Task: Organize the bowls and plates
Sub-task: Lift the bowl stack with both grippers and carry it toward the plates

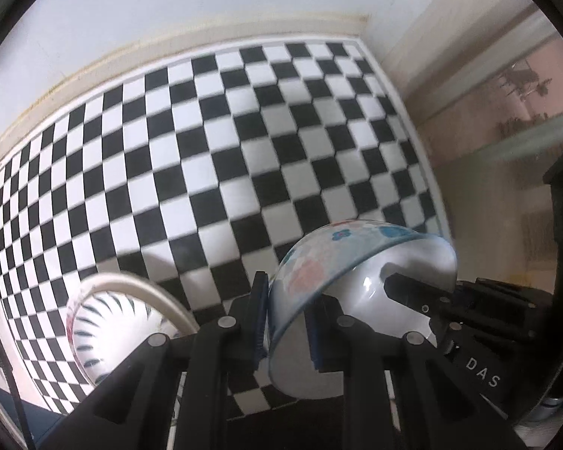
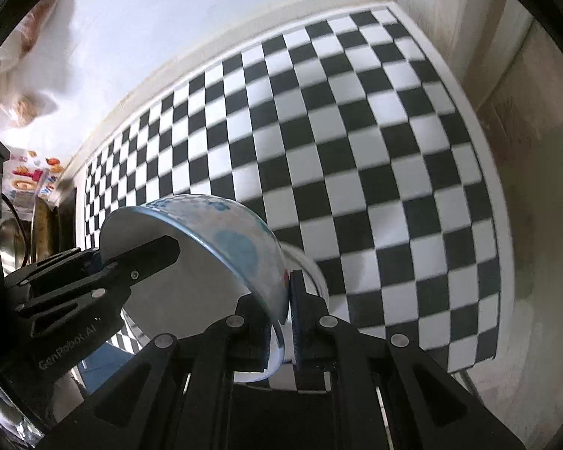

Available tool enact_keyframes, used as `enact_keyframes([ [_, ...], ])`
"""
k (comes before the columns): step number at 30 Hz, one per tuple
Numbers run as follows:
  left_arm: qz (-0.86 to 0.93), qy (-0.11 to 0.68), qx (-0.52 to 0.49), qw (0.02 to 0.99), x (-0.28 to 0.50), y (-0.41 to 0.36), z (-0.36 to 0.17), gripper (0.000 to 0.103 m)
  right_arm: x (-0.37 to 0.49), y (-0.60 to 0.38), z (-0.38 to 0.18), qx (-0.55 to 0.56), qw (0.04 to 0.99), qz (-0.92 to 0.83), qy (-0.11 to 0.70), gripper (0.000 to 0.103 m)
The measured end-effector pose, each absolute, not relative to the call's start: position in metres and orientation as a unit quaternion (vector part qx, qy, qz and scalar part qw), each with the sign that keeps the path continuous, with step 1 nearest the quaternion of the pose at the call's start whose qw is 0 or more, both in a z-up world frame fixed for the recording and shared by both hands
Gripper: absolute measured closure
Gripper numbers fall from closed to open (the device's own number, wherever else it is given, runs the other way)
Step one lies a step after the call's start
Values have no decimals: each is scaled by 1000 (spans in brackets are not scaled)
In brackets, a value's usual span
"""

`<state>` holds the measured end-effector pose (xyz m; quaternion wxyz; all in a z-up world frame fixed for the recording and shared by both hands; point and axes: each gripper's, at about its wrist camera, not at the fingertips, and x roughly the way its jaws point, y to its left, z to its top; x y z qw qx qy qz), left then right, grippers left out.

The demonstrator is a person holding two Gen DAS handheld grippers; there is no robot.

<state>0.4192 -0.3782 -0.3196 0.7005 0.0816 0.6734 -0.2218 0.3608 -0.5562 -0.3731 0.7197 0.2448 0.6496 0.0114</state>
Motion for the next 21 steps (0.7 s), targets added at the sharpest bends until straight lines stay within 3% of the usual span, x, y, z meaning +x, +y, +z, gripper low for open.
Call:
enact_keyframes([
  [11, -203, 707, 105, 669, 405, -378, -366, 87, 344, -543, -422, 241, 686, 1, 687, 93],
  [21, -191, 705, 120, 673, 407, -382, -376, 87, 351, -544, -441, 240, 666, -7, 706, 92],
])
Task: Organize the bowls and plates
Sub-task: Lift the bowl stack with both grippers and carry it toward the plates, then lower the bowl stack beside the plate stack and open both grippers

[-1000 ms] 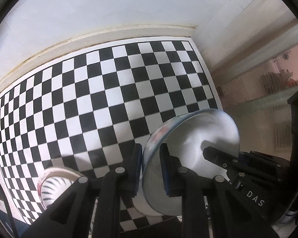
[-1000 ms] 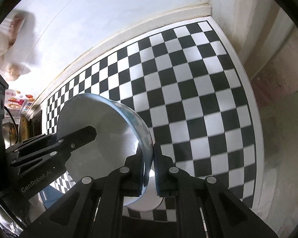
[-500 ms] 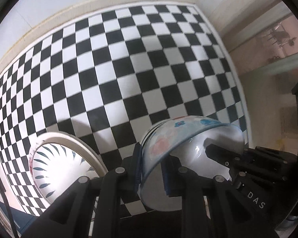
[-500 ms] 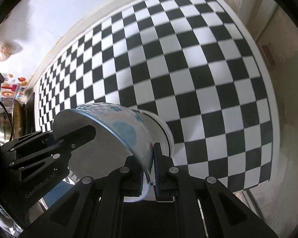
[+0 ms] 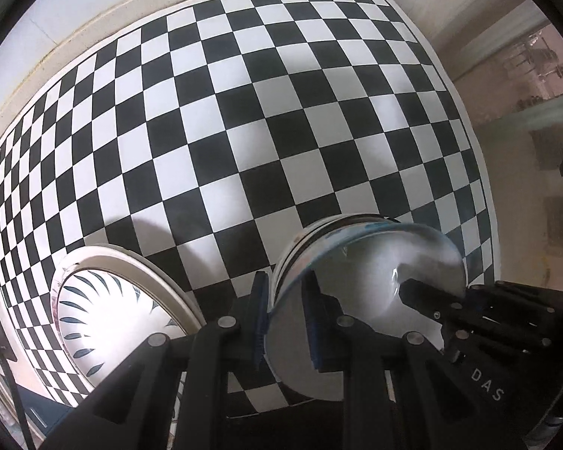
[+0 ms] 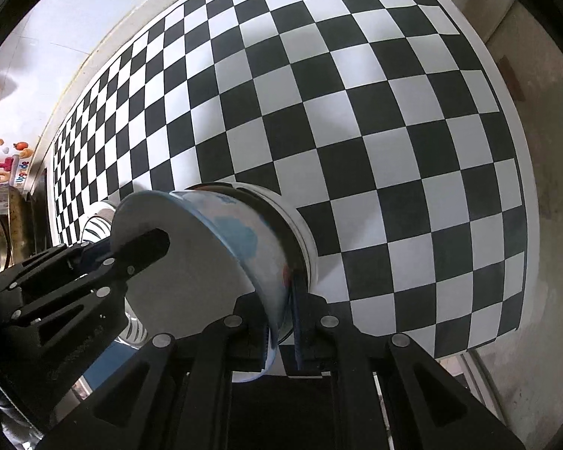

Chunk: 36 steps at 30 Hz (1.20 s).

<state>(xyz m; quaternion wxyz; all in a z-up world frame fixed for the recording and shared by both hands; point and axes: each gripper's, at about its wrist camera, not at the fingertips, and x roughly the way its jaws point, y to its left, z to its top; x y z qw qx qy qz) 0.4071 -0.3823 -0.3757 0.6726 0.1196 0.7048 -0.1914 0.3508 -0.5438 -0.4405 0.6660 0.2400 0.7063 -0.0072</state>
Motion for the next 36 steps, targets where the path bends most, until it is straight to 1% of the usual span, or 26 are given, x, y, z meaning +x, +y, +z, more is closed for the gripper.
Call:
enact_keyframes([
  [2, -189, 704, 123, 673, 406, -382, -376, 87, 351, -544, -440, 239, 665, -10, 707, 92],
  [6, -186, 706, 118, 673, 405, -381, -376, 87, 351, -546, -436, 246, 662, -12, 708, 87],
  [14, -190, 701, 112, 678, 399, -381, -365, 87, 347, -543, -424, 206, 678, -21, 705, 88],
  [26, -190, 695, 115, 684, 394, -379, -359, 87, 343, -547, -423, 214, 683, -29, 698, 89],
  [31, -188, 685, 115, 695, 390, -370, -343, 87, 334, -546, -409, 202, 696, -36, 688, 89],
  [36, -198, 666, 115, 710, 378, -356, -310, 87, 315, -537, -374, 181, 724, -42, 664, 89],
])
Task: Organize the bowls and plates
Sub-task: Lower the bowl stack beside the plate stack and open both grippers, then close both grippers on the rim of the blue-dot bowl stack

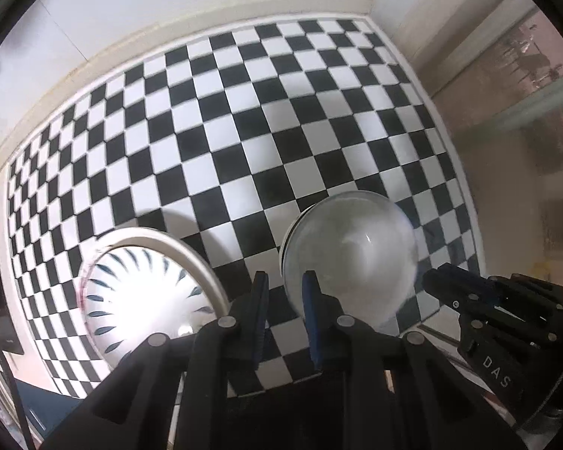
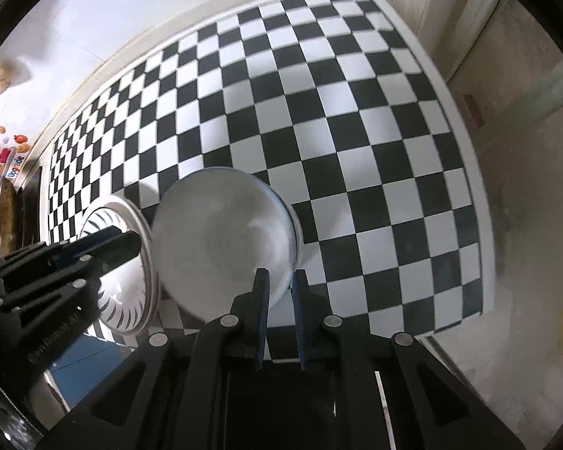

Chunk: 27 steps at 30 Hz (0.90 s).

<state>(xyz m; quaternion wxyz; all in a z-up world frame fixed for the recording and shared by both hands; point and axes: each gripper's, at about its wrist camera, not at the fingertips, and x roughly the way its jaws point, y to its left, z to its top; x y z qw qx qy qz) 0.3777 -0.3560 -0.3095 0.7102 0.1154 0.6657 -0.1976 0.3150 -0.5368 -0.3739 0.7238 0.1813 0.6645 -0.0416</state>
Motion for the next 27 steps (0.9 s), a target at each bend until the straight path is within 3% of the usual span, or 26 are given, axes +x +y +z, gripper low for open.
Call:
enact_keyframes([
  [14, -235, 612, 118, 746, 330, -327, -217, 87, 257, -510, -268, 156, 785, -38, 598, 89],
  [24, -248, 598, 114, 753, 313, -324, -200, 86, 237, -512, -250, 175, 789, -35, 588, 89],
  [27, -239, 609, 106, 749, 318, -325, -209, 77, 239, -518, -255, 186, 786, -38, 589, 89],
])
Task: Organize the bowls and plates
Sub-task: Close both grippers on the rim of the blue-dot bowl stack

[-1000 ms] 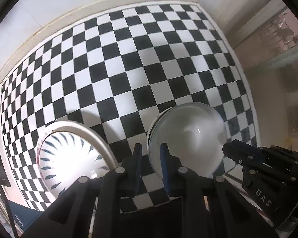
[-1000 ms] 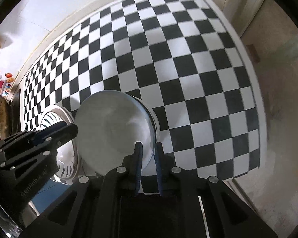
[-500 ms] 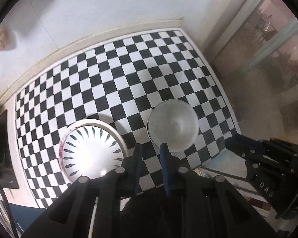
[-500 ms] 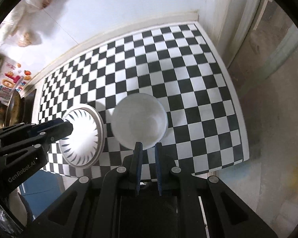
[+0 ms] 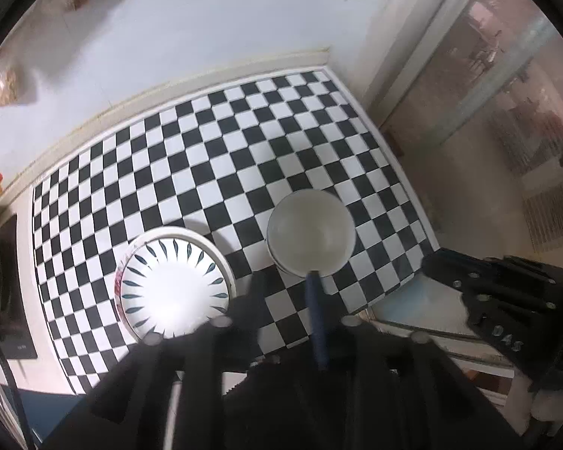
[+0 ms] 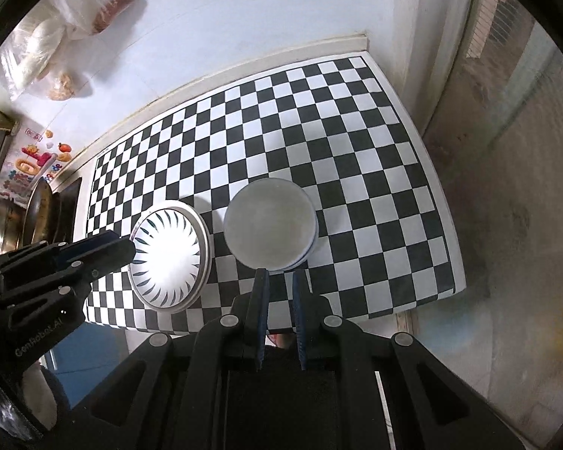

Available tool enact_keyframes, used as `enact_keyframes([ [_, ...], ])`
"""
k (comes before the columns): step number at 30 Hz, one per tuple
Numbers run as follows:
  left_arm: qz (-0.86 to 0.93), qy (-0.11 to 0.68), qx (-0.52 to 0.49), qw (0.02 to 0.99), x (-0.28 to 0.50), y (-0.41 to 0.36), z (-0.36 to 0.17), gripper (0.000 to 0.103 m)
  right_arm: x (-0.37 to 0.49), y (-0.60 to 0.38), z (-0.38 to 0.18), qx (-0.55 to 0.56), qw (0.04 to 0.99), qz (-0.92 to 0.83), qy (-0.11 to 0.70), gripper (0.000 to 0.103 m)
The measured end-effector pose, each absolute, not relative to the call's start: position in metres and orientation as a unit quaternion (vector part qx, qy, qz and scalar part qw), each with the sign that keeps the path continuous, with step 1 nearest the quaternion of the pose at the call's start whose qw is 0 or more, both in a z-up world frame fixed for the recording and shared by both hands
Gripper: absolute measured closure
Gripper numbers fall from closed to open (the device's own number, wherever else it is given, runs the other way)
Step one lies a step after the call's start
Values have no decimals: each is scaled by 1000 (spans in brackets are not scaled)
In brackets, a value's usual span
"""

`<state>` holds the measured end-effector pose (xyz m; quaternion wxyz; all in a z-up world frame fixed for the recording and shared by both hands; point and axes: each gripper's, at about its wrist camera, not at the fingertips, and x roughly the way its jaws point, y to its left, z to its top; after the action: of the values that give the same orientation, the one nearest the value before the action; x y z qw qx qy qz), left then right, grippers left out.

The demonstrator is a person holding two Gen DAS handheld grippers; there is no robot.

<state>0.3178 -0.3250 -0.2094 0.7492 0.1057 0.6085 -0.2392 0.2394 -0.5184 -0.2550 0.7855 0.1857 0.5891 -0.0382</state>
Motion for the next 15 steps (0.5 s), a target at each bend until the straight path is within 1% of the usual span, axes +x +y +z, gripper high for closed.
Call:
enact_keyframes([
  [1, -236, 613, 100, 747, 322, -325, -216, 76, 242, -521, -259, 192, 783, -38, 591, 88],
  [2, -231, 618, 97, 745, 324, -326, -222, 76, 245, -524, -265, 191, 777, -37, 598, 86],
  [4, -231, 637, 84, 731, 334, -328, -239, 75, 251, -529, -277, 202, 769, -34, 606, 64],
  [5, -230, 644, 80, 725, 338, -328, -247, 75, 253, -534, -285, 216, 764, -31, 607, 39],
  [6, -230, 655, 70, 717, 344, -329, -256, 74, 256, -539, -293, 231, 760, -29, 607, 23],
  [10, -229, 705, 27, 671, 369, -331, -305, 73, 268, -553, -326, 256, 752, -25, 607, 22],
  [12, -231, 723, 13, 651, 379, -335, -326, 73, 275, -561, -347, 273, 744, -28, 609, 16],
  [15, -224, 740, 3, 634, 393, -342, -354, 73, 285, -572, -379, 293, 729, -34, 618, 15],
])
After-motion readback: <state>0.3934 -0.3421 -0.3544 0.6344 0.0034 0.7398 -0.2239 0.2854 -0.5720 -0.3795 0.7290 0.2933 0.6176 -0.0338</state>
